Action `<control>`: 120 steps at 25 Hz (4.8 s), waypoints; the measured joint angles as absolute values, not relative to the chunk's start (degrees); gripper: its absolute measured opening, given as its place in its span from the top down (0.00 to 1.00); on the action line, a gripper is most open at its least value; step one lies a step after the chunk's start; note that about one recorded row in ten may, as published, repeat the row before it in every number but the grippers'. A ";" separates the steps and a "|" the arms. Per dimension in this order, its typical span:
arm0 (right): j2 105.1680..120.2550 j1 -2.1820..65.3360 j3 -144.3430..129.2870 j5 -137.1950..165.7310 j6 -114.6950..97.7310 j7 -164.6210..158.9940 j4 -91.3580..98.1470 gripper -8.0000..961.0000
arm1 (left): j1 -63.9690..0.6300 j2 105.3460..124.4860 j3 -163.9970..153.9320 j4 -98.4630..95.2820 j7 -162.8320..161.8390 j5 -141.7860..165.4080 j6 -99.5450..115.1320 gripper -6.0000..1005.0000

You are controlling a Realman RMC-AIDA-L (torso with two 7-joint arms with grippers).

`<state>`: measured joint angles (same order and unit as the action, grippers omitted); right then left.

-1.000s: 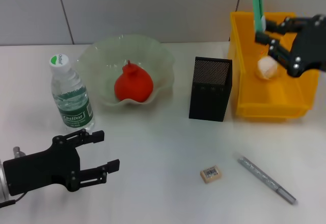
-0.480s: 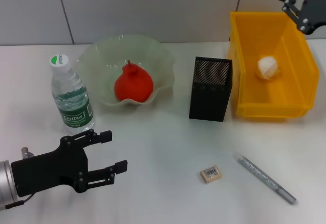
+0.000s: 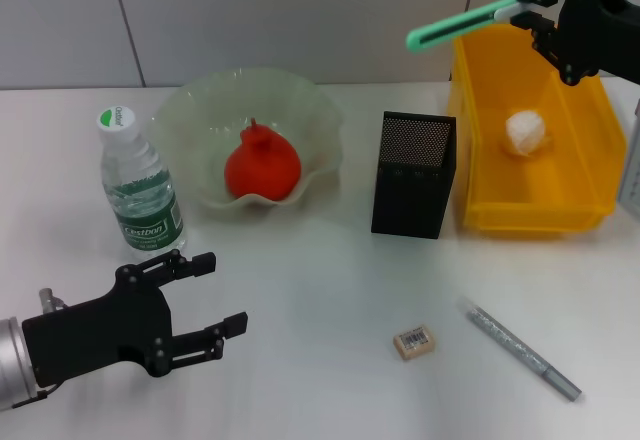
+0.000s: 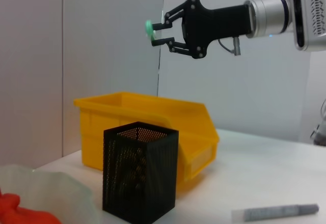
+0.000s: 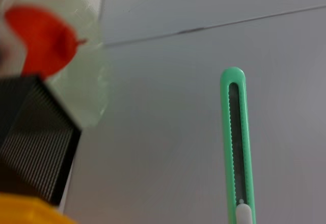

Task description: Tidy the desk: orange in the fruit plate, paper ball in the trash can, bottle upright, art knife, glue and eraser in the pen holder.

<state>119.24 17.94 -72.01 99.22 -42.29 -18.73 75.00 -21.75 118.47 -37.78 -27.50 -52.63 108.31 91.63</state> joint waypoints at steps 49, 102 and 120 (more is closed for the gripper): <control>119.76 18.79 -84.31 76.91 -29.17 65.62 67.80 0.80 | -21.41 118.19 -37.61 -19.95 -45.84 104.50 90.55 0.19; 119.79 11.31 -90.54 44.62 -34.56 82.08 67.07 0.45 | -20.94 118.56 -37.61 -20.92 -40.85 104.22 91.20 0.19; 119.51 25.39 -90.87 -10.23 -84.75 25.30 25.01 0.39 | -19.19 118.14 -38.23 -21.51 -40.99 104.24 97.98 0.19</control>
